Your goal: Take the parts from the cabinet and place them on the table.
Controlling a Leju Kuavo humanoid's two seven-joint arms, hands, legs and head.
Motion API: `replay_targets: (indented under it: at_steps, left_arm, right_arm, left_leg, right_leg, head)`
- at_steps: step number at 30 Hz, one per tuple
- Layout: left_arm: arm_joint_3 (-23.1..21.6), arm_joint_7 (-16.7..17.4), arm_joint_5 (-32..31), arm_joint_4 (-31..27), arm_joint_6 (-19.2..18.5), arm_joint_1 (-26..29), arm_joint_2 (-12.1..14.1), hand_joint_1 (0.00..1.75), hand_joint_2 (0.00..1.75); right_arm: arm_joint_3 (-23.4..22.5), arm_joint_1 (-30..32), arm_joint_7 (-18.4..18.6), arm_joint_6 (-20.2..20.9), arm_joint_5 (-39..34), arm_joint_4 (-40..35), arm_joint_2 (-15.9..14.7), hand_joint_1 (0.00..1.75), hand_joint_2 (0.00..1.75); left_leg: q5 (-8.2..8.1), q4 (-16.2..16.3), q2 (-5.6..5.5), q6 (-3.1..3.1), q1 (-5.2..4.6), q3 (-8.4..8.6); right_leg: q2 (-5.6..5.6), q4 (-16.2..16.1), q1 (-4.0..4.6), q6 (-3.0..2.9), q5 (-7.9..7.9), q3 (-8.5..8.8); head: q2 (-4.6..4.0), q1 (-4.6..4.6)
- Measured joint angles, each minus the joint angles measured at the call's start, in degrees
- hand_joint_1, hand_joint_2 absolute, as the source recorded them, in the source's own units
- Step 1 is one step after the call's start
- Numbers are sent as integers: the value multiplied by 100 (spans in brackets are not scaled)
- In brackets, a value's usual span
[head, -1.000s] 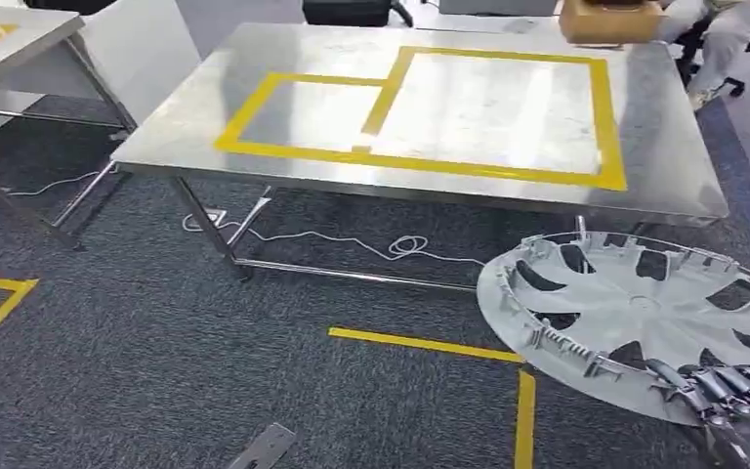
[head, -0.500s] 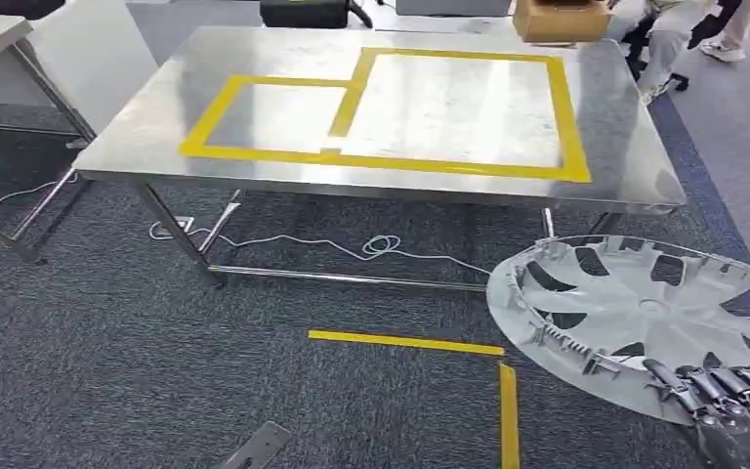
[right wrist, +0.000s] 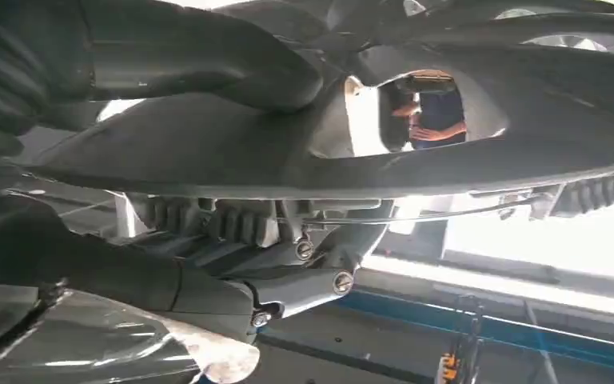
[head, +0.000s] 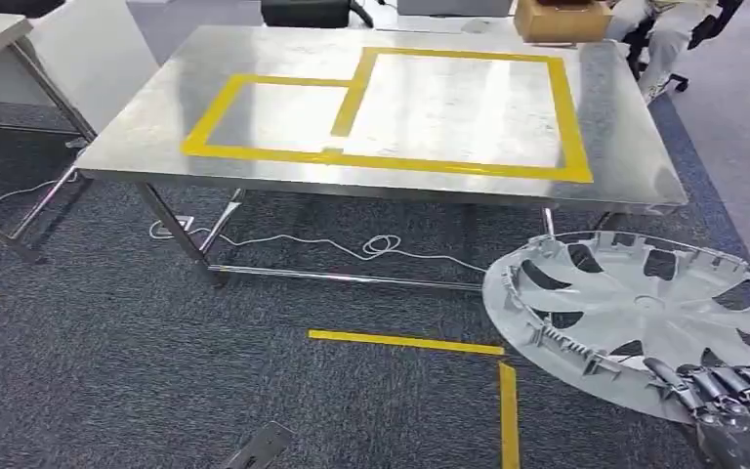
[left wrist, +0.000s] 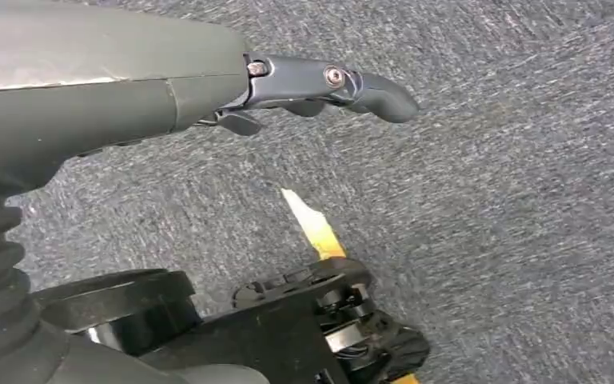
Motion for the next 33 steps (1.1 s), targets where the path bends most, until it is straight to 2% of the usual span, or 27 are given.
replay_targets:
  at_steps: [25,33]
  left_arm:
    - [61,0,15,0,-59,-4,0,0,175]
    - [116,-20,13,0,-59,-5,0,0,175]
  right_arm:
    - [0,-174,-90,15,-81,70,0,175,175]
    - [-11,-521,-295,177,-337,92,-55,175,175]
  left_leg:
    - [0,-2,0,-1,6,-2]
    - [3,-2,0,2,6,-10]
  right_leg:
    - [0,3,5,-1,0,-3]
    - [0,3,5,0,0,-5]
  head:
    - [0,0]
    - [0,-2]
